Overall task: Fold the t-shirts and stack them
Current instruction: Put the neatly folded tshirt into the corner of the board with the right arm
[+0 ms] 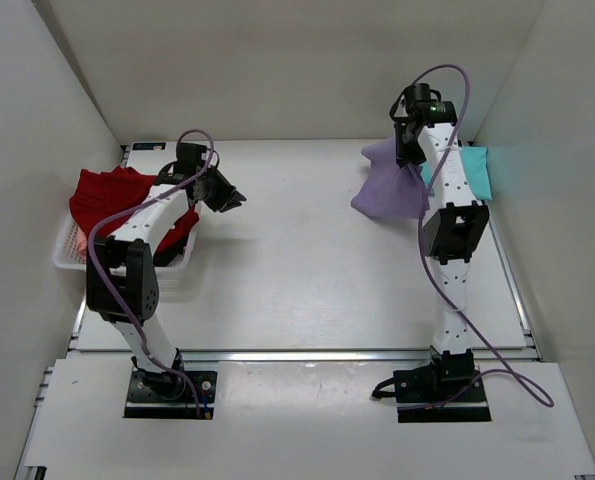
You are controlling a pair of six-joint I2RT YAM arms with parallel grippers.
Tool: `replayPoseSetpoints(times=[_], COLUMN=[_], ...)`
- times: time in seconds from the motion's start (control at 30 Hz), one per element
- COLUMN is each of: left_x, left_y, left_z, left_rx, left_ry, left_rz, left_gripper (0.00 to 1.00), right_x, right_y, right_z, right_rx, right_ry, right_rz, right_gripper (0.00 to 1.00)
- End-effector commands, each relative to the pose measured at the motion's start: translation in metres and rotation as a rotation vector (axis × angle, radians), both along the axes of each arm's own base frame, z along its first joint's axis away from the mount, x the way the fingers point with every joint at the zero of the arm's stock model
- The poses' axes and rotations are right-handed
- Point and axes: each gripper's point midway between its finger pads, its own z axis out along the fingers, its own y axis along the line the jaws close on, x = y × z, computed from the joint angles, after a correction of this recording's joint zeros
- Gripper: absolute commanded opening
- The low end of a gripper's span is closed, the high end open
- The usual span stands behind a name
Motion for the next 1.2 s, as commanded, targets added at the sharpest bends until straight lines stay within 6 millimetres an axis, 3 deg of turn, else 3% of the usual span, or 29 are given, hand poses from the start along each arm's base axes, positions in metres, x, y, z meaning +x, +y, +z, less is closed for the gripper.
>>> replayPoseSetpoints(times=[0.0,0.17,0.37,0.43,0.5,0.73,0.77,0.83,1.07,1.17], left_x=[0.013,0.024,0.029,0.032,0.033,0.036,0.038,0.039,0.044,0.044], left_y=[-0.007,-0.010,-0.015,-0.013,-0.017,-0.022,-0.026,-0.026,-0.024,-0.024], left_z=[0.021,0.016,0.006,0.006,0.001,-0.011,-0.009,-0.011,-0.015,-0.017], left_rx=[-0.029,-0.043,-0.056,-0.055,-0.061,-0.078,-0.081,-0.080,-0.076,-0.072], left_ry=[-0.045,-0.036,-0.023,-0.027,-0.013,0.014,0.005,0.010,0.015,0.019], left_rz=[-0.016,-0.019,-0.021,-0.017,-0.022,-0.032,-0.039,-0.039,-0.036,-0.035], left_gripper=[0.31,0.31,0.31,0.31,0.30,0.29,0.29,0.29,0.30,0.28], right_x=[0.018,0.047,0.068,0.069,0.071,0.067,0.070,0.067,0.070,0.080], right_y=[-0.034,-0.071,-0.095,-0.106,-0.132,-0.175,-0.173,-0.190,-0.217,-0.219], right_z=[0.025,0.035,0.033,0.037,0.041,0.041,0.037,0.035,0.026,0.015], right_rx=[-0.015,-0.151,-0.276,-0.322,-0.329,-0.340,-0.332,-0.345,-0.371,-0.383], right_ry=[-0.104,-0.208,-0.258,-0.270,-0.290,-0.289,-0.294,-0.285,-0.288,-0.294], right_rz=[-0.033,-0.039,-0.066,-0.092,-0.132,-0.193,-0.185,-0.205,-0.230,-0.208], right_gripper=[0.00,0.00,0.00,0.00,0.00,0.00,0.00,0.00,0.00,0.00])
